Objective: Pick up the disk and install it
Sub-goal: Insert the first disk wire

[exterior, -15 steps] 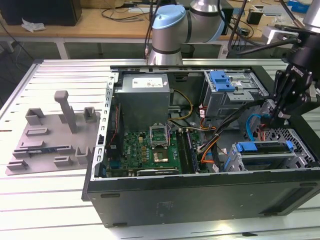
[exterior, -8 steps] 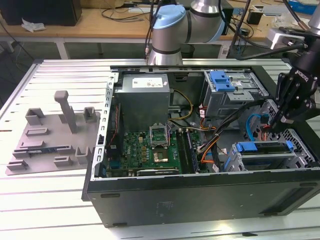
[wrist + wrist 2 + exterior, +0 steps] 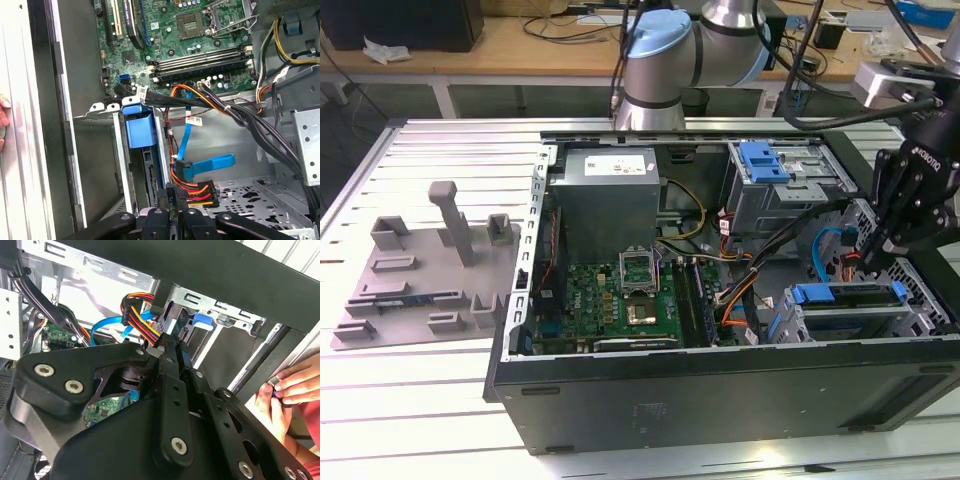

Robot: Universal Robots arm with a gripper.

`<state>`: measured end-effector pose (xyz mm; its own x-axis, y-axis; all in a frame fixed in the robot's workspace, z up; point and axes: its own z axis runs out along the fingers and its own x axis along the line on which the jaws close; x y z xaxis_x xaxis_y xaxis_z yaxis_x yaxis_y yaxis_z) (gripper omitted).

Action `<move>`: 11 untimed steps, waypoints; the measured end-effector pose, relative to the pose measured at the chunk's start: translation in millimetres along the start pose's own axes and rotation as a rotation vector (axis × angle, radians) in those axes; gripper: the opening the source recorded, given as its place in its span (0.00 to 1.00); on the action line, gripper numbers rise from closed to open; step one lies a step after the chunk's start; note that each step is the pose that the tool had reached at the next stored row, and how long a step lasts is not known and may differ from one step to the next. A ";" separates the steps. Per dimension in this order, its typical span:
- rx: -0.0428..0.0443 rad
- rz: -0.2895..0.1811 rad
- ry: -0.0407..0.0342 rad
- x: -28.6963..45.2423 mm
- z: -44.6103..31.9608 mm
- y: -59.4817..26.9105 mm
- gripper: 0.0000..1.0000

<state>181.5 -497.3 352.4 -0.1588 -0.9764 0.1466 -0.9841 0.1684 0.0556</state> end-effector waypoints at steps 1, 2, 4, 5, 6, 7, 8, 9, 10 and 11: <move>0.0009 -0.005 -0.0035 1.7 -0.2 0.1 0.16; 0.0015 -0.009 -0.0067 2.9 -0.3 0.1 0.16; 0.0027 -0.016 -0.0113 4.6 -0.5 0.3 0.16; 0.0034 -0.021 -0.0134 5.5 -0.5 0.5 0.16; 0.0038 -0.025 -0.0148 6.0 -0.5 0.6 0.16; 0.0040 -0.028 -0.0164 6.5 -0.5 0.6 0.16; 0.0044 -0.032 -0.0186 7.1 -0.4 0.7 0.16; 0.0050 -0.040 -0.0227 8.3 -0.2 0.9 0.16; 0.0055 -0.045 -0.0255 9.1 -0.2 0.9 0.16; 0.0059 -0.049 -0.0279 9.6 -0.2 0.8 0.16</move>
<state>179.3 -506.6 354.1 -0.1127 -0.9868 0.1163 -0.9912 0.1199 0.0562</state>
